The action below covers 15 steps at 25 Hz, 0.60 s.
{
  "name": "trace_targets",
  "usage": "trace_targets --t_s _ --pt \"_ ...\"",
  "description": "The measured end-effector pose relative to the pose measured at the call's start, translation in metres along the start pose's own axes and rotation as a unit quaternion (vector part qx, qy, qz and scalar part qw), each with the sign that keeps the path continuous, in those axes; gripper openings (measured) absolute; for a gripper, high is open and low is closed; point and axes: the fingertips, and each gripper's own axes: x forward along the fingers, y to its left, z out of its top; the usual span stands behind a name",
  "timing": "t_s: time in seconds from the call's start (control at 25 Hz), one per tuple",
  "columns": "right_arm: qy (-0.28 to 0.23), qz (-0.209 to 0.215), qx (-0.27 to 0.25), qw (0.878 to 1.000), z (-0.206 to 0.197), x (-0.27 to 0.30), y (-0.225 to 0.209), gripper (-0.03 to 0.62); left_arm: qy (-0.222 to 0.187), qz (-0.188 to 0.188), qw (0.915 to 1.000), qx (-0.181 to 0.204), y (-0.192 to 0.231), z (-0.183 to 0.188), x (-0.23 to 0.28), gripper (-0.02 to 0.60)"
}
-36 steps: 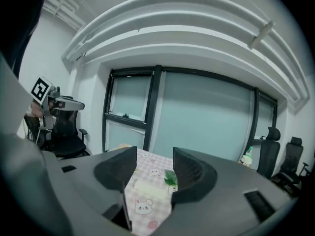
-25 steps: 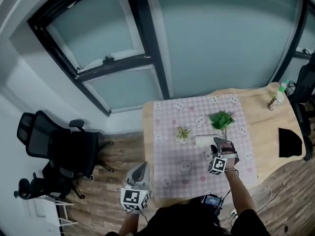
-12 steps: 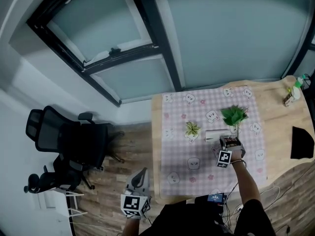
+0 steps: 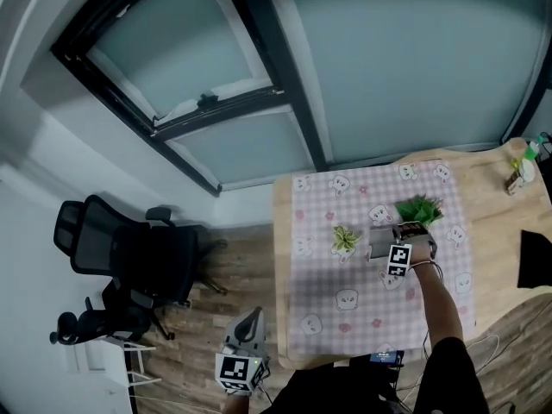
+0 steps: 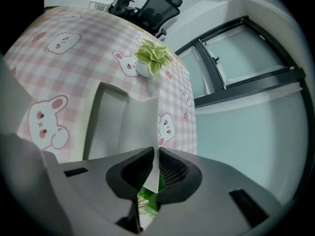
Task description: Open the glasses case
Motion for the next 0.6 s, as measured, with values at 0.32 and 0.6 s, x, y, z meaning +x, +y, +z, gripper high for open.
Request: trace_targets --t_s 0.32,0.6 --pt "0.032 0.005 -0.059 0.998 -0.002 0.033 0.000 0.035 0.014 0.031 0.9994 -0.009 0.016 -0.011 -0.020 -0.002" --pt "0.013 -0.002 -0.069 0.997 0.001 0.005 -0.004 0.032 0.008 0.020 0.9995 -0.023 0.012 -0.015 -0.015 -0.002"
